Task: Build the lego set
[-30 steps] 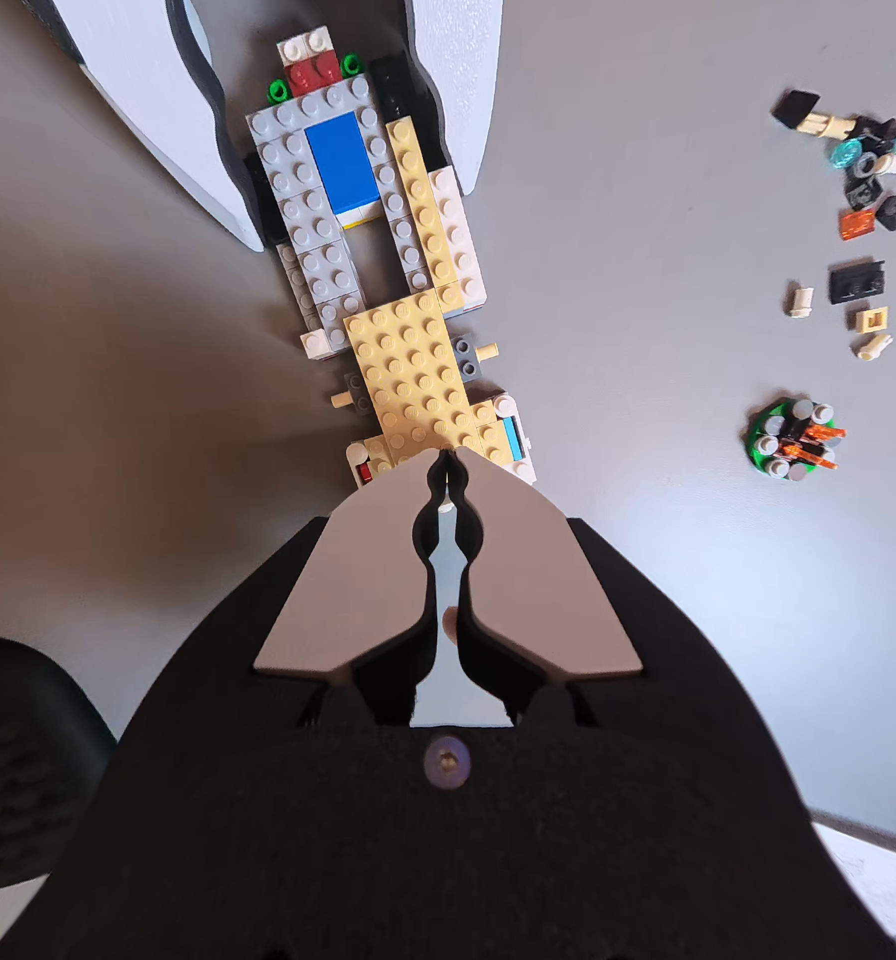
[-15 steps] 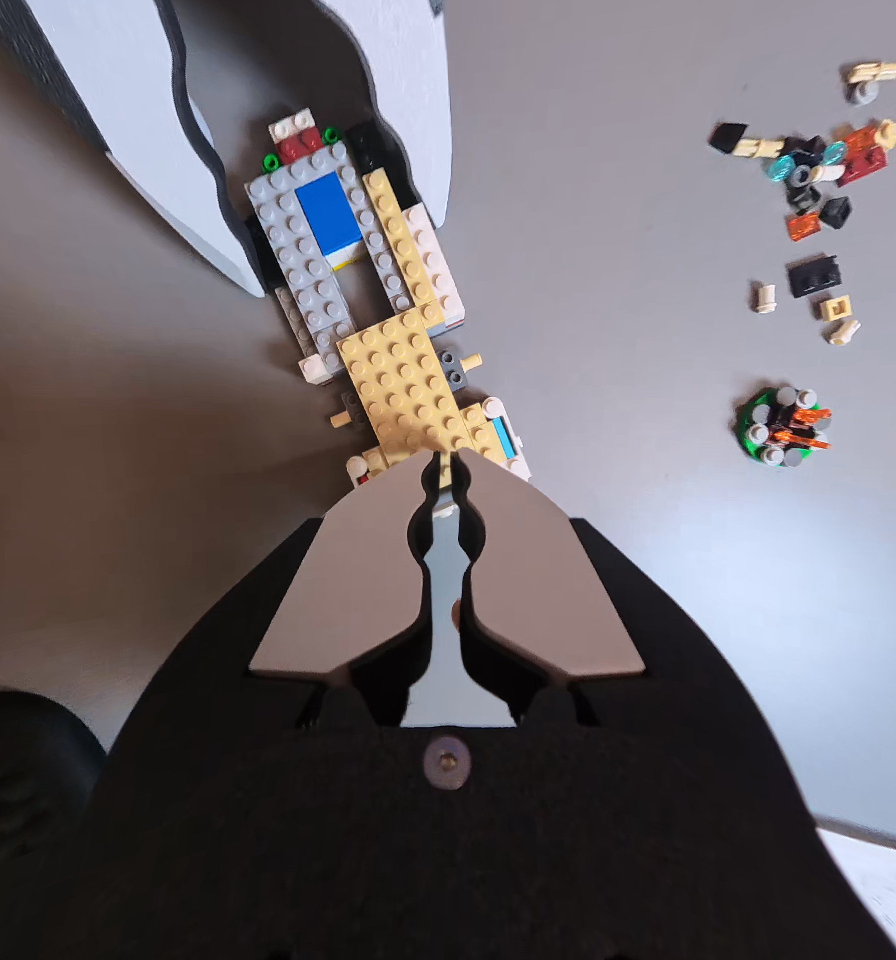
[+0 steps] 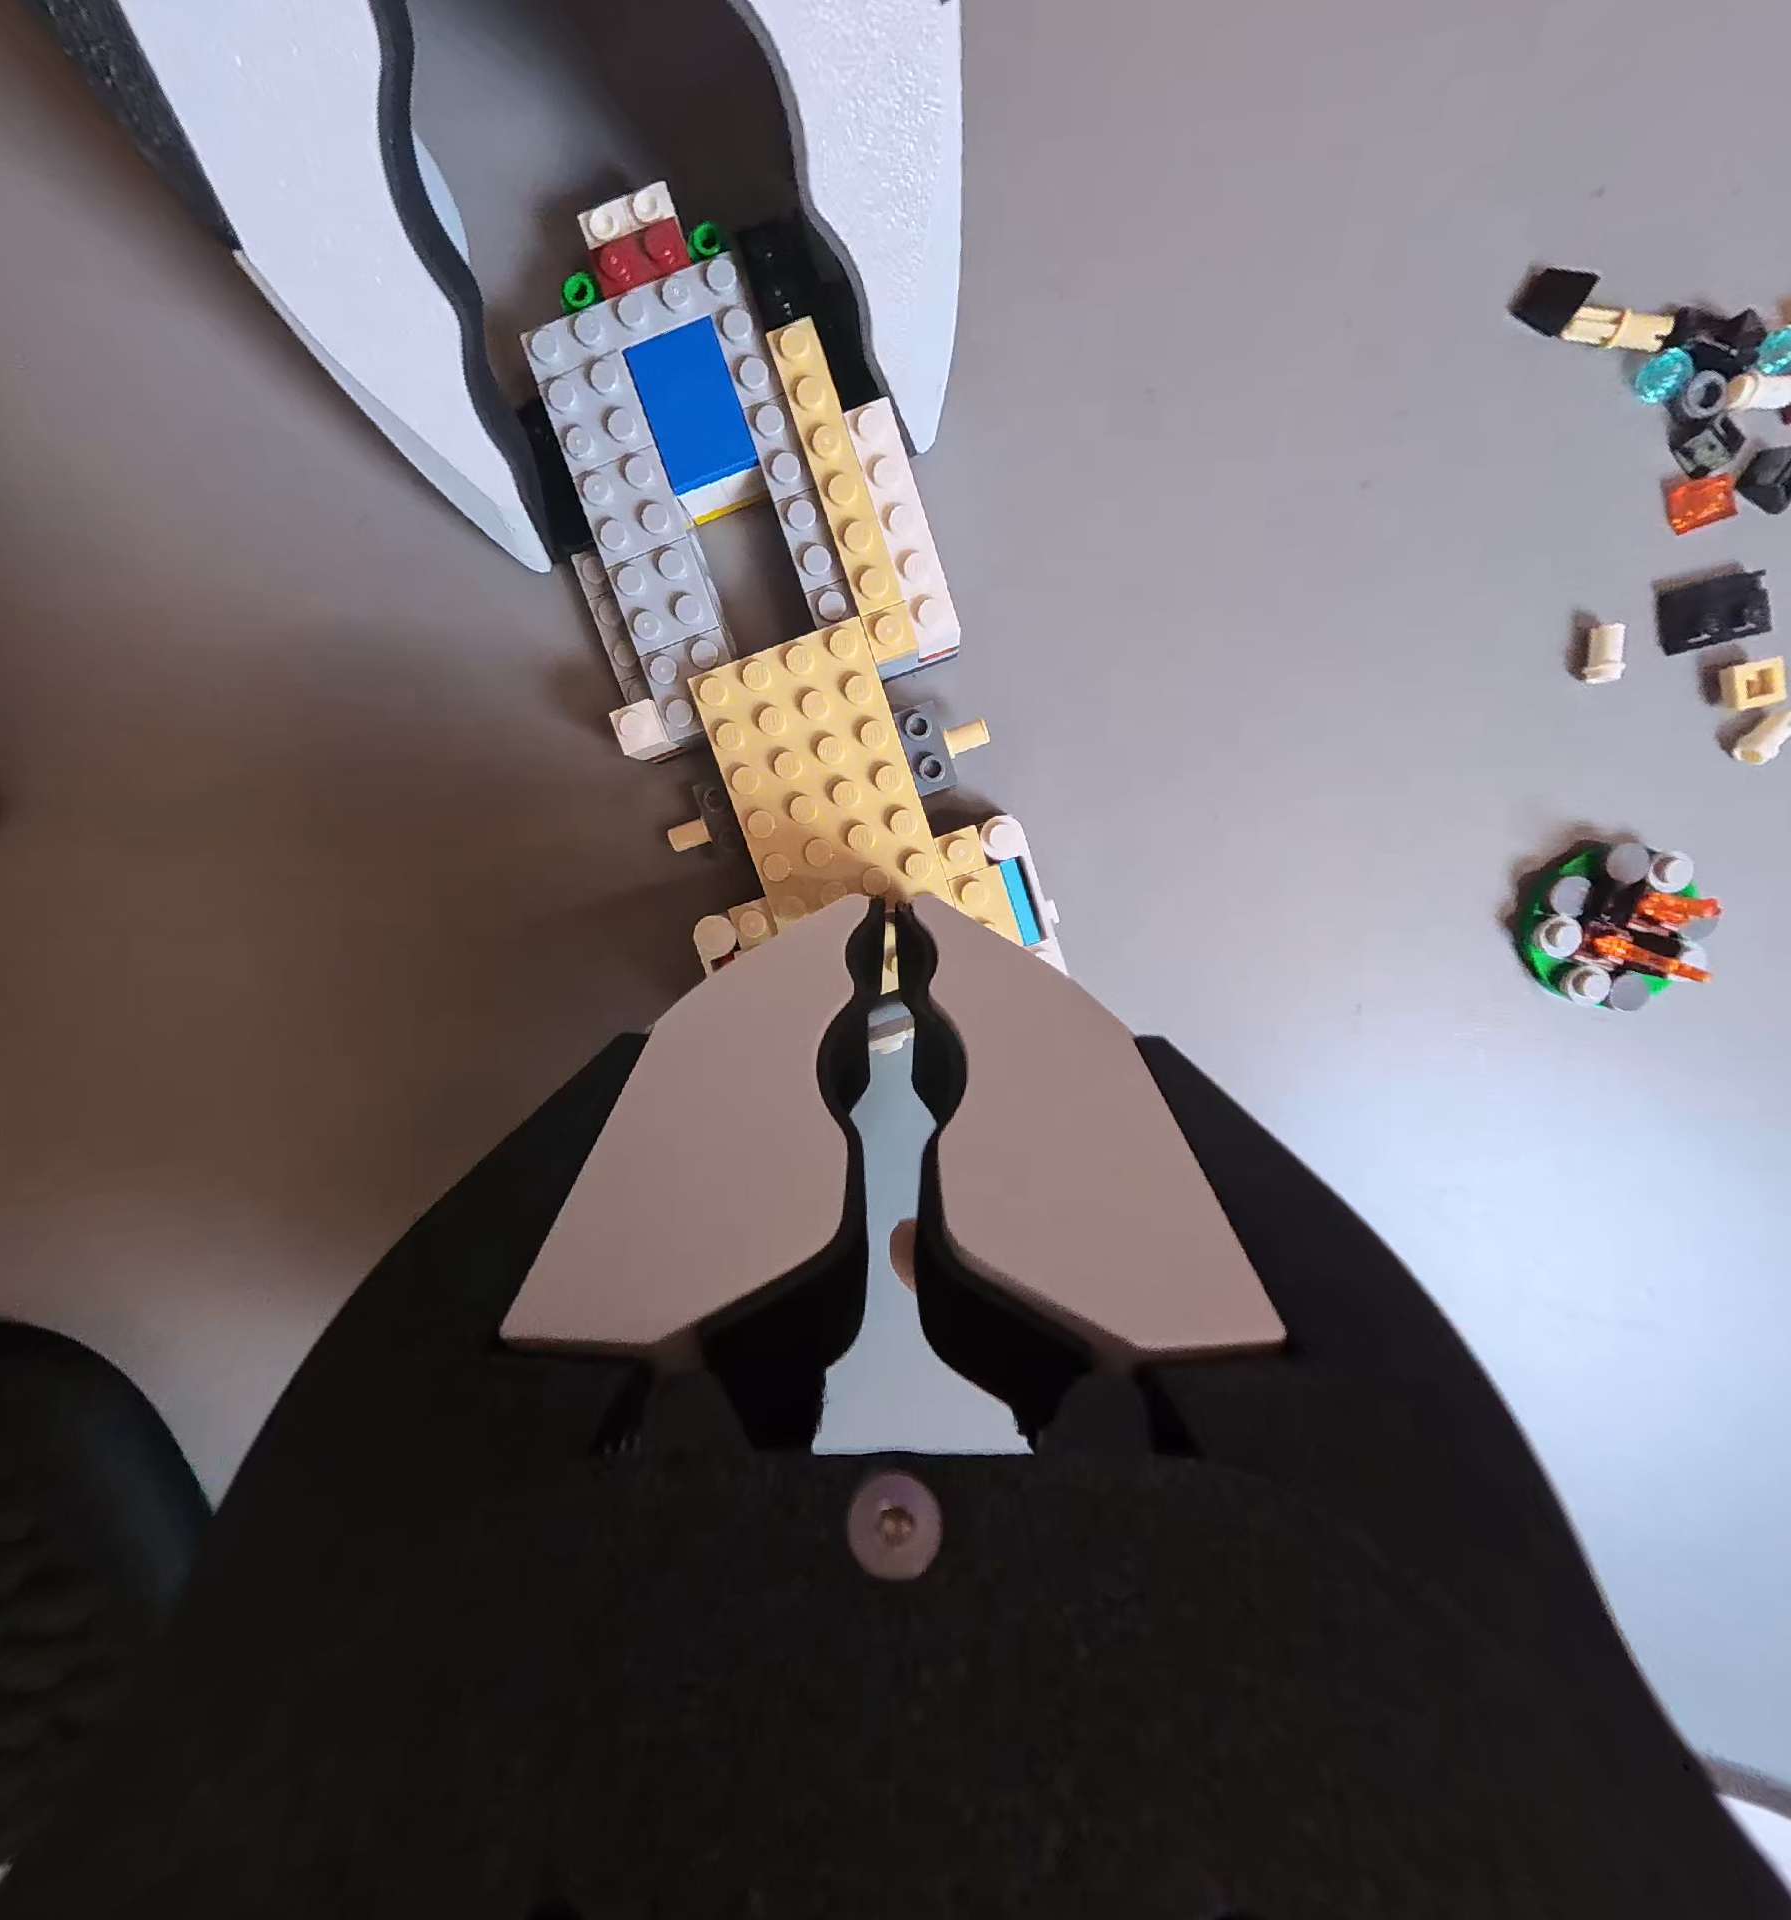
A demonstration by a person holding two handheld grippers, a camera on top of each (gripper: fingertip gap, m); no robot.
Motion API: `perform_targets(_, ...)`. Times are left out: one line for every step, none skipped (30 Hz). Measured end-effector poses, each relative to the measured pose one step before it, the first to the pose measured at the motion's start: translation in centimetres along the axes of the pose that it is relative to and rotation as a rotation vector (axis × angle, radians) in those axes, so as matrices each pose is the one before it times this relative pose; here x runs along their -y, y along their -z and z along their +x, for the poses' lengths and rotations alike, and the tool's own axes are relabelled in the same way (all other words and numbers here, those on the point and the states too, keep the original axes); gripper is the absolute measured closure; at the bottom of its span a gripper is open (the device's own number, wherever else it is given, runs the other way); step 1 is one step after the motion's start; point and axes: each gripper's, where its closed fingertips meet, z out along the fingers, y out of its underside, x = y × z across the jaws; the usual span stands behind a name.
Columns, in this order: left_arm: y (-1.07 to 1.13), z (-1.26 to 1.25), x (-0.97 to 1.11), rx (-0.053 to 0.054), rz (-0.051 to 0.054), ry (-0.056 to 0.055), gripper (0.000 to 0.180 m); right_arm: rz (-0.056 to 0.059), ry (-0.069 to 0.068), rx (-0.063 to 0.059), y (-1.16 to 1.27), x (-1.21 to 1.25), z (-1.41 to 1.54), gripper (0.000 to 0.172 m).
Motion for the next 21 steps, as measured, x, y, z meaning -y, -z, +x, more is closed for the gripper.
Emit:
perform_targets(-0.003,-0.011,0.011,0.0002,0.0014,0.0015,0.110,-0.0016,0.0108,0.0042,-0.012,0.019,-0.078,0.169)
perform_targets(0.003,0.001,0.000,-0.0002,0.0004,0.0007,0.110,-0.0027,0.0104,0.0013,-0.008,-0.009,-0.036,0.169)
perform_targets(-0.003,-0.003,0.004,0.0006,0.0002,-0.0011,0.110,-0.0056,0.0127,-0.0019,0.000,0.002,-0.024,0.169)
perform_targets(-0.003,-0.003,0.006,0.0005,0.0005,0.0005,0.110,-0.0069,0.0146,-0.0036,-0.008,0.001,-0.011,0.169)
perform_targets(0.001,-0.006,0.003,0.0002,0.0006,0.0004,0.110,-0.0050,0.0134,-0.0036,-0.011,0.008,-0.016,0.169)
perform_targets(-0.001,-0.009,0.003,-0.0003,0.0004,0.0001,0.110,-0.0018,0.0074,-0.0018,-0.005,0.014,-0.026,0.169)
perform_targets(-0.006,-0.030,-0.003,0.0008,0.0009,0.0001,0.110,0.0022,0.0010,0.0011,-0.008,0.010,-0.037,0.169)
perform_targets(0.004,-0.017,0.003,0.0000,0.0011,-0.0008,0.110,0.0052,-0.0029,0.0018,-0.017,0.024,-0.032,0.169)
perform_targets(0.013,-0.025,-0.009,-0.0012,0.0008,-0.0012,0.110,0.0072,-0.0067,0.0011,0.006,0.019,-0.025,0.169)
perform_targets(0.007,-0.004,-0.007,-0.0010,0.0001,0.0004,0.110,0.0107,-0.0122,0.0026,0.013,0.026,-0.016,0.169)
perform_targets(0.003,-0.014,-0.005,0.0001,-0.0004,-0.0018,0.110,0.0146,-0.0103,0.0035,0.012,0.028,-0.004,0.169)
perform_targets(0.003,0.006,0.009,0.0000,-0.0004,-0.0020,0.110,0.0139,-0.0090,0.0019,0.017,0.046,-0.007,0.169)
perform_targets(-0.006,-0.014,0.011,-0.0008,0.0006,-0.0003,0.110,0.0096,-0.0072,0.0048,0.013,0.080,-0.080,0.170)
perform_targets(-0.011,-0.005,-0.004,-0.0003,-0.0003,-0.0021,0.110,0.0105,0.0022,0.0073,0.011,0.182,-0.170,0.167)
perform_targets(-0.010,-0.023,-0.004,0.0006,-0.0001,-0.0009,0.110,0.0118,0.0062,0.0002,-0.009,0.274,-0.119,0.157)
perform_targets(-0.001,0.001,0.001,-0.0004,0.0001,-0.0006,0.110,0.0089,0.0105,-0.0014,-0.053,0.287,-0.092,0.151)
perform_targets(-0.001,0.007,-0.001,-0.0001,-0.0002,-0.0011,0.110,0.0129,0.0128,0.0030,-0.111,0.328,-0.162,0.147)
perform_targets(0.003,-0.006,-0.004,0.0004,0.0001,-0.0013,0.110,0.0153,0.0102,0.0027,-0.160,0.337,-0.131,0.143)
perform_targets(-0.007,0.003,-0.010,0.0005,-0.0004,-0.0007,0.110,0.0067,0.0087,0.0037,-0.183,0.207,-0.107,0.141)
perform_targets(-0.005,0.001,0.005,0.0001,-0.0001,-0.0004,0.110,0.0017,0.0091,-0.0012,-0.178,0.115,0.003,0.140)
perform_targets(-0.001,0.000,0.003,0.0000,0.0002,0.0001,0.110,-0.0006,0.0092,-0.0012,-0.153,0.055,0.025,0.140)
